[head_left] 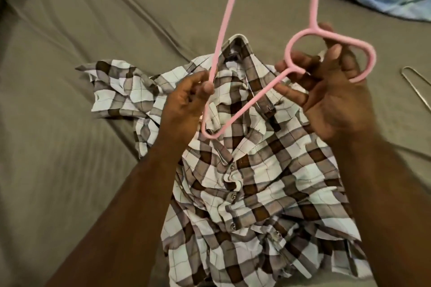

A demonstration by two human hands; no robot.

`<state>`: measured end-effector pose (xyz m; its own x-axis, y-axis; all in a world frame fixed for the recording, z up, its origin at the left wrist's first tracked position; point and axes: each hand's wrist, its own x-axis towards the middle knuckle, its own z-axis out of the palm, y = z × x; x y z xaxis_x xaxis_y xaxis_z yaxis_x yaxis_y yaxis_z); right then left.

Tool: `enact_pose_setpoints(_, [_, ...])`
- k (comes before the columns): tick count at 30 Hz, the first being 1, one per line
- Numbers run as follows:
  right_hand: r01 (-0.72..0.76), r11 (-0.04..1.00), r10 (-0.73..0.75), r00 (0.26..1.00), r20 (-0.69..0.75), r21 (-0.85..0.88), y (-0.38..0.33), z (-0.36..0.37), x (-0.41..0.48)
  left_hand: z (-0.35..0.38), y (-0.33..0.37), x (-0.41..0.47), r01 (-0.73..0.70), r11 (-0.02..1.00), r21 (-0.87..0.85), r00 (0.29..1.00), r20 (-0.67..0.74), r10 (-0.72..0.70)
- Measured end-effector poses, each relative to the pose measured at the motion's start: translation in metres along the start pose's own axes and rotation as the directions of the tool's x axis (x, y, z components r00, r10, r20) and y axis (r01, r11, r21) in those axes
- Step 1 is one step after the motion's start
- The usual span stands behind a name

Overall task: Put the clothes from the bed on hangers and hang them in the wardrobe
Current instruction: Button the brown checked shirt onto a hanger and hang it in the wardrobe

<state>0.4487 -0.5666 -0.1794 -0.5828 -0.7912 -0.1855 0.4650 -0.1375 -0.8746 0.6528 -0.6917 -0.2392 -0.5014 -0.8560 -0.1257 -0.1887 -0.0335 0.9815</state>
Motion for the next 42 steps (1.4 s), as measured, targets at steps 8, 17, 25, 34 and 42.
enact_pose_setpoints(8, [0.085, 0.996, -0.086, 0.992, -0.087, -0.015, -0.003, -0.015, 0.012, 0.005, -0.058, 0.004, 0.118, 0.724, 0.68, 0.981, -0.192, 0.021])
enact_pose_setpoints(17, [0.01, 0.999, -0.006, 0.995, 0.1, -0.038, -0.009, 0.009, 0.047, -0.017, 0.007, 0.045, 0.137, 0.954, 0.267, 0.943, -0.331, -0.042])
enact_pose_setpoints(25, [0.064, 0.936, 0.058, 0.942, 0.33, -0.347, -0.013, 0.032, 0.08, -0.048, 0.055, 0.074, 0.071, 0.997, -0.011, 0.931, -0.358, -0.07])
enact_pose_setpoints(34, [0.08, 0.748, 0.218, 0.908, 0.358, -0.659, -0.016, 0.005, 0.093, -0.09, 0.04, 0.076, 0.061, 0.998, -0.027, 0.891, -0.45, -0.067])
enact_pose_setpoints(42, [0.124, 0.591, 0.281, 0.894, 0.348, -0.797, 0.009, 0.014, 0.093, -0.071, 0.066, 0.045, -0.115, 0.972, 0.206, 0.97, -0.19, 0.155])
